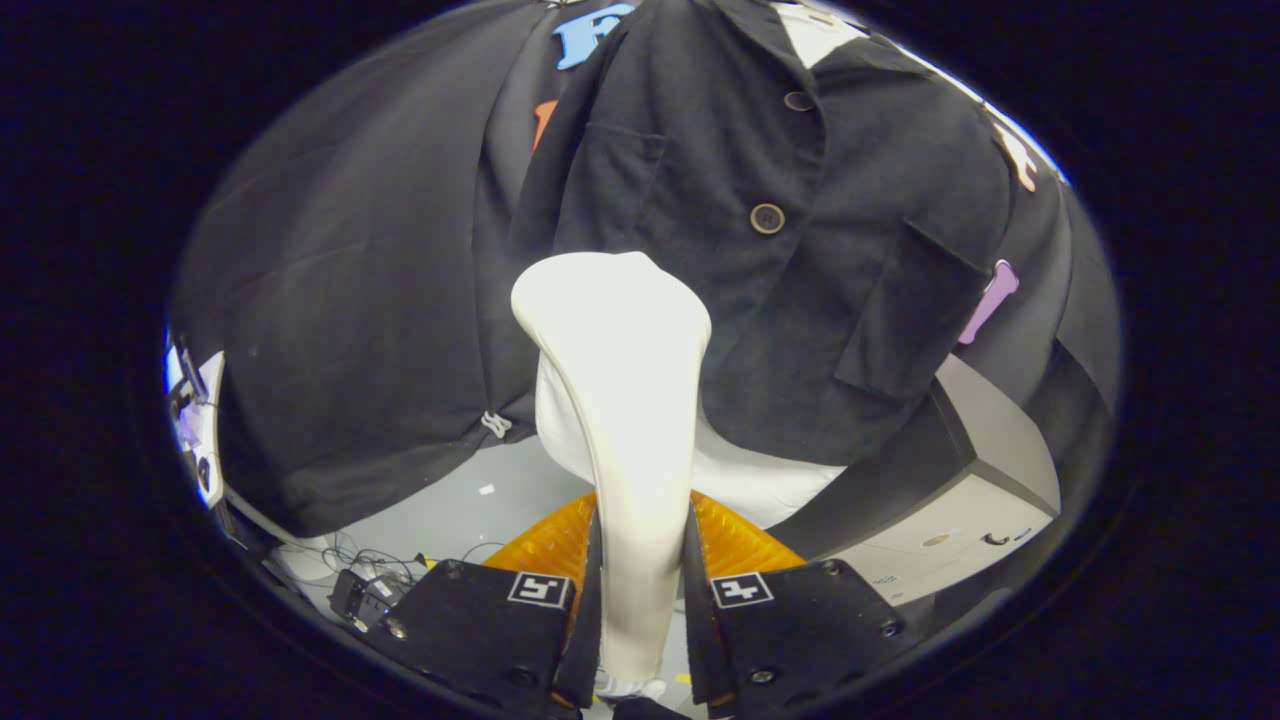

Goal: Iron the clothes twice with a garment steamer, once on the left side and once on the right side.

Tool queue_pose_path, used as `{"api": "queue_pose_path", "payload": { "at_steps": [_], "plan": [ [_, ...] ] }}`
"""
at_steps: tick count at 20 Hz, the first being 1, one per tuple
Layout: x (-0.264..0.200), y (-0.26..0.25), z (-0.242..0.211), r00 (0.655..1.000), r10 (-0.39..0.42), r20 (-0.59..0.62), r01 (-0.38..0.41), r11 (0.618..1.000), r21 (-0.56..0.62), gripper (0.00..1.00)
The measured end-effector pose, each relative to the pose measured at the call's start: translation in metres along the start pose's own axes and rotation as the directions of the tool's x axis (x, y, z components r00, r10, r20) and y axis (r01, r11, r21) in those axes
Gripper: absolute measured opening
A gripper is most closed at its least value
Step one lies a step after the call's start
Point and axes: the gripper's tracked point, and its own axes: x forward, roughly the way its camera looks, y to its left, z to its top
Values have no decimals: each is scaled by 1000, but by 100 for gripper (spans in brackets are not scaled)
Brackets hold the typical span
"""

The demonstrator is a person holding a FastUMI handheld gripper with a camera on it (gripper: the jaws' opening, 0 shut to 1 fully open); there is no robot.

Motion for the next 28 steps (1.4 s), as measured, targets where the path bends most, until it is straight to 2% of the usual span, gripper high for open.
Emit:
{"api": "queue_pose_path", "payload": {
  "at_steps": [6,12,18,22,28],
  "plan": [
    [-56,-37,4,991,22,133,-34,996,86,38],
    [-129,-112,-14,963,-31,269,-25,979,202,38],
    [-189,-200,-92,947,-129,294,26,943,332,38],
    [-226,-251,-159,947,-180,265,50,900,432,38],
    [-286,-313,-239,936,-241,256,88,866,492,38]
  ]
}}
